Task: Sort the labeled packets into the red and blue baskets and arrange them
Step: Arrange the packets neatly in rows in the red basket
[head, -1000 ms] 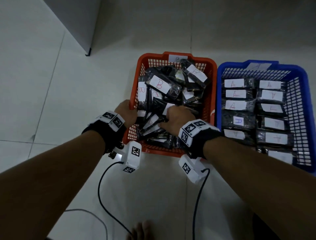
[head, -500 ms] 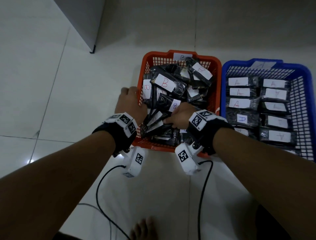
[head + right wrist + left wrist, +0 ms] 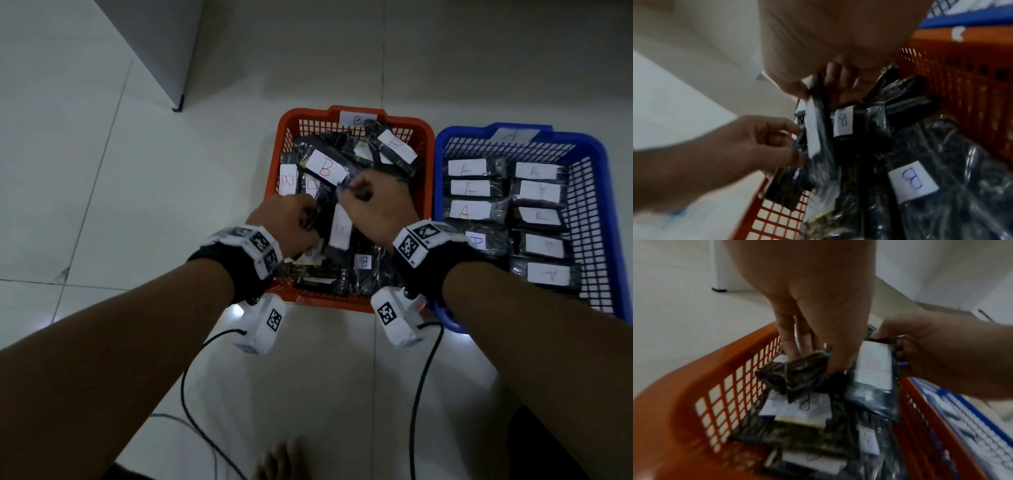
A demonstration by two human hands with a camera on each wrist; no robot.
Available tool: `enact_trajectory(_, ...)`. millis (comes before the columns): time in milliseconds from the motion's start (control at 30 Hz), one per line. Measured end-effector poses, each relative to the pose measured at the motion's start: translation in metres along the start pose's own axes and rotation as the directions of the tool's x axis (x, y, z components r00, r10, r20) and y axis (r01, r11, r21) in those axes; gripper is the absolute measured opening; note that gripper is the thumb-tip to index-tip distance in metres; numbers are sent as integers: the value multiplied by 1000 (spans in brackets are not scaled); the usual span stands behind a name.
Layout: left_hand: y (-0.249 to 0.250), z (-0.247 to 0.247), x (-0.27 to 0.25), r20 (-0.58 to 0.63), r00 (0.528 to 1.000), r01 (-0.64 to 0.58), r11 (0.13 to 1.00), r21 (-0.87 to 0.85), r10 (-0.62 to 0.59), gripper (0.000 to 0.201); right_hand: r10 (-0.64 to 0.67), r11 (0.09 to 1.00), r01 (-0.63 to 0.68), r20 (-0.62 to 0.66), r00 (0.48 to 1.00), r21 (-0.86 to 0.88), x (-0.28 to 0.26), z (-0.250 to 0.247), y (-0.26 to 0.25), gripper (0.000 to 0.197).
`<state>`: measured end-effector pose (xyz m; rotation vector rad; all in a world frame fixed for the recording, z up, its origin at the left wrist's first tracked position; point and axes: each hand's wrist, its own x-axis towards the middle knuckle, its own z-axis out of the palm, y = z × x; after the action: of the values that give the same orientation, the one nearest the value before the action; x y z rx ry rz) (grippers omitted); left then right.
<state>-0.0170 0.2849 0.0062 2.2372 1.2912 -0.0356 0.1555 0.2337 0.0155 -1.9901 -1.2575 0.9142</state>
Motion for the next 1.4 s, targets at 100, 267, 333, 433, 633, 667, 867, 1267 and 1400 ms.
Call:
enact_trajectory(100, 7, -15, 8, -124, 991, -75, 986, -152, 56, 29, -178, 983, 183, -195, 965, 5, -2, -17, -13, 13)
enact_trajectory(267, 26, -43, 37, -400, 904, -186, 981, -54, 149, 30, -59, 981, 128, -407, 911, 144, 24, -27, -10, 31)
enact_trajectory(333, 30, -48, 51, -464, 865, -193, 980, 47, 193, 28, -14, 980, 105, -467, 884, 170, 35, -27, -2, 40)
enact_trajectory(433, 32, -48, 68, -453, 851, -210, 963, 169, 266, 27, 26, 986, 53, -460, 888, 159, 49, -28, 8, 38)
enact_trajectory(633, 25, -39, 68, -251, 935, -235, 967, 93, 252, 45, 10, 992, -50, -314, 949, -119, 60, -37, 14, 44)
enact_trajectory(667, 24, -39, 65, -263, 918, -277, 955, 108, 296, 47, -3, 986, -49, -311, 950, -160, 59, -39, 15, 48)
enact_trajectory(867, 29, -24, 30, 114, 843, -536, 803, 261, 525, 22, -248, 953, 130, -455, 855, -274, 26, -48, 12, 22)
enact_trajectory(1267, 37, 16, 21, 603, 700, -711, 454, 537, 383, 45, 44, 899, 174, 479, 877, -403, -15, -11, 55, 7)
enact_trajectory(1400, 30, -6, 22, 545, 703, -712, 454, 536, 458, 36, 64, 892, 188, 526, 848, -412, -13, 7, 47, 20)
